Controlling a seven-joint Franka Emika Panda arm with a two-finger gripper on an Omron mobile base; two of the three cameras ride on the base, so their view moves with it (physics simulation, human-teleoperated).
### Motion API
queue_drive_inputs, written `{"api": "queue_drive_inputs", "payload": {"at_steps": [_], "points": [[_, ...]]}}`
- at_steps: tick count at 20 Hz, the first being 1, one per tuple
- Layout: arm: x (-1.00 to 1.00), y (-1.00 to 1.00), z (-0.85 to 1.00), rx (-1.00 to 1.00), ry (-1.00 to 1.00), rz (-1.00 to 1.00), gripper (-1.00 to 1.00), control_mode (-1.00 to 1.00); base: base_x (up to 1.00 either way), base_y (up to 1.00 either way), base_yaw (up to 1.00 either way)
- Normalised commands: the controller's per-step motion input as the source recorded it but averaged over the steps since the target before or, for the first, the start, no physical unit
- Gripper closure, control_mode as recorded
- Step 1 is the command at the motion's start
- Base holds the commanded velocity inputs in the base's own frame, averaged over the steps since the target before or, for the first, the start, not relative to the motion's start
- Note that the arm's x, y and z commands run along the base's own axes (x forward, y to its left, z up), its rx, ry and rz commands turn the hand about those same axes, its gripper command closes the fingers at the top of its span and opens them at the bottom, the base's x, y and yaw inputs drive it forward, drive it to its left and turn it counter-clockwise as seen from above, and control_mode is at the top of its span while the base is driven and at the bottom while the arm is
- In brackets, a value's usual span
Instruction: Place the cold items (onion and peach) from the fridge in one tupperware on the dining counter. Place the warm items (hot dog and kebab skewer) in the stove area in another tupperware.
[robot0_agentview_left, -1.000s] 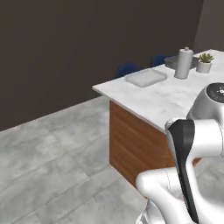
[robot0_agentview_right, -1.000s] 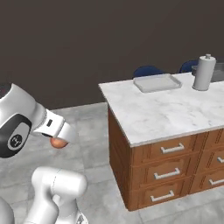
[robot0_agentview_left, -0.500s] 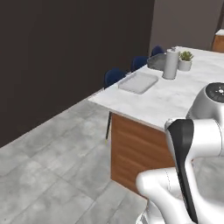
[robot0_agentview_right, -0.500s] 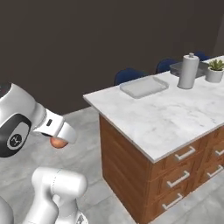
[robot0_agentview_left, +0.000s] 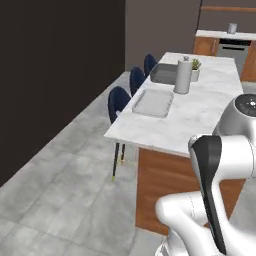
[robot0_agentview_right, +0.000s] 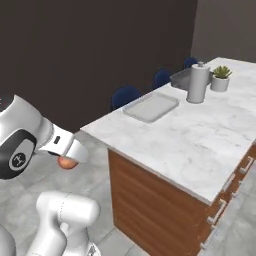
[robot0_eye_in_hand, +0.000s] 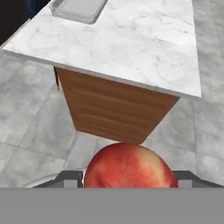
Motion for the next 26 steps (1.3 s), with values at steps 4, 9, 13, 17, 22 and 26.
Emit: {"api": "queue_drive_inputs", "payload": {"at_steps": [4,9,13,17,22,26], "points": [[0.00,0.00,0.00,0.00,0.00,0.00,1.00,1.00,0.63,1.00,-0.48],[0.00,0.00,0.00,0.00,0.00,0.00,1.00,1.00,0.59,1.00,-0.48],[0.00,0.00,0.00,0.00,0.00,0.00,1.00,1.00,0.54,1.00,-0.48],[0.00,0.00,0.00,0.00,0.00,0.00,1.00,1.00,0.53,1.00,-0.50],[0.00,0.00,0.00,0.00,0.00,0.00,1.00,1.00,0.52,1.00,-0.52],[0.00,0.00,0.00,0.00,0.00,0.00,1.00,1.00,0.54,1.00,-0.53]]}}
